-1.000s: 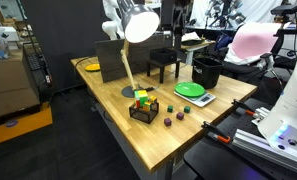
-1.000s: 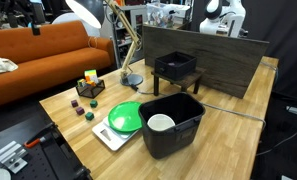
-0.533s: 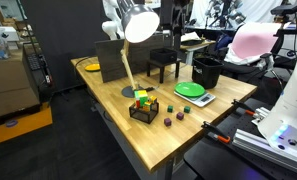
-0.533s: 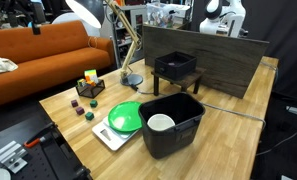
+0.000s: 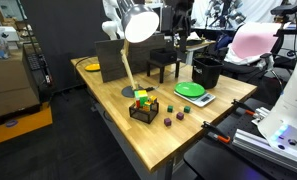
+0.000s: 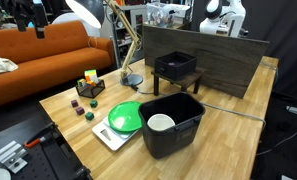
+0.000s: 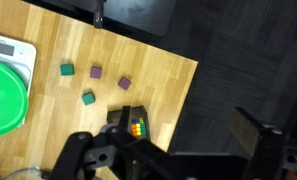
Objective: Put one rubik's cube on the table
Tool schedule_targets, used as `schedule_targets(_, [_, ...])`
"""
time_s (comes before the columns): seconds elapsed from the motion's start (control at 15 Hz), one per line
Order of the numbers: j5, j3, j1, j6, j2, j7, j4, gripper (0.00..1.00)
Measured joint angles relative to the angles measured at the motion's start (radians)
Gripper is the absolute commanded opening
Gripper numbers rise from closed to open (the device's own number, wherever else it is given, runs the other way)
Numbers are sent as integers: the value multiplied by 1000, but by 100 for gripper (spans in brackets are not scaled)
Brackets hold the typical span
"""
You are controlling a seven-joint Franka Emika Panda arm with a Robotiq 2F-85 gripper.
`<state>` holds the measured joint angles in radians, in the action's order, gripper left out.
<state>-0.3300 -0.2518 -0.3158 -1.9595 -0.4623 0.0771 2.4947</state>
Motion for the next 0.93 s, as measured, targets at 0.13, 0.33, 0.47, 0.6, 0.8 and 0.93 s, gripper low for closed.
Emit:
schedule_targets(0.13, [-6,-17,2,0,0,97,36,100])
schedule_targets(0.33, [-53,-69,-10,-3,2,209,92,100])
schedule_targets(0.47, [-86,-90,-20,-21,8,242,113,100])
schedule_targets(0.6, [-90,-90,-20,-28,12,247,115,100])
schedule_targets(0.8, [-91,-88,-20,-30,12,248,115,100])
schedule_targets(0.93, [-90,-89,-20,-30,12,248,115,100])
